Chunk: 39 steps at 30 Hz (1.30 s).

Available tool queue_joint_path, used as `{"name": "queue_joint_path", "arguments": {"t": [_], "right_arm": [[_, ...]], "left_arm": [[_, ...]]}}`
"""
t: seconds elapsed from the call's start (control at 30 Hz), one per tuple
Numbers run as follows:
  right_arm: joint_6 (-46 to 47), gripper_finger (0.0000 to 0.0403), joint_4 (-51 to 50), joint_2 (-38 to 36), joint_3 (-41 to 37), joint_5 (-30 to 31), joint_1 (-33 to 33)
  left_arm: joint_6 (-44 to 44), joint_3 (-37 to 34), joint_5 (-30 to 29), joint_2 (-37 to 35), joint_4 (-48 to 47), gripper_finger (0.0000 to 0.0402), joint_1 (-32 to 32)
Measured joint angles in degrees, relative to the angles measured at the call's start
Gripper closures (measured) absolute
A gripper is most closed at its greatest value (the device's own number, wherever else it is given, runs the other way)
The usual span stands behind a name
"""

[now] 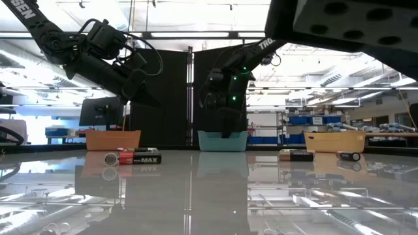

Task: Sort batteries
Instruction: Put the red battery into the yellow bin, then put the silver battery into the yellow bin

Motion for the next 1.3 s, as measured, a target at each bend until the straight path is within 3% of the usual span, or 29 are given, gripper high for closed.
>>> {"name": "queue_joint_path", "arguments": {"t": [0.3, 0.9, 1.03, 1.17, 1.3], "right_arm": [[0.32, 0.0336, 1.48, 0.0, -1.76, -0.27, -0.21], [-0.18, 0.0276, 1.57, -2.13, -2.27, 3.52, 0.13], [-1.76, 0.0304, -2.4, -6.51, -2.27, 4.41, 0.34], [-1.1, 0.0382, -2.05, -12.38, -4.71, 2.4, -0.07], [0.18, 0.0387, 4.04, -19.57, -13.1, 1.5, 0.06]], "left_arm": [[-0.02, 0.0, 0.0, 0.0, 0.0, 0.0391, 0.0], [0.22, 0.01, 1.24, -0.01, -1.52, 0.0391, 0.0], [1.52, 0.55, 6.4, 0.0, -2.56, 0.0391, 0.0], [2.34, 2.56, 11.78, 0.0, -5.57, 0.0391, 0.0], [4.19, 4.18, 14.72, -0.02, -7.93, 0.0391, -0.39]]}}
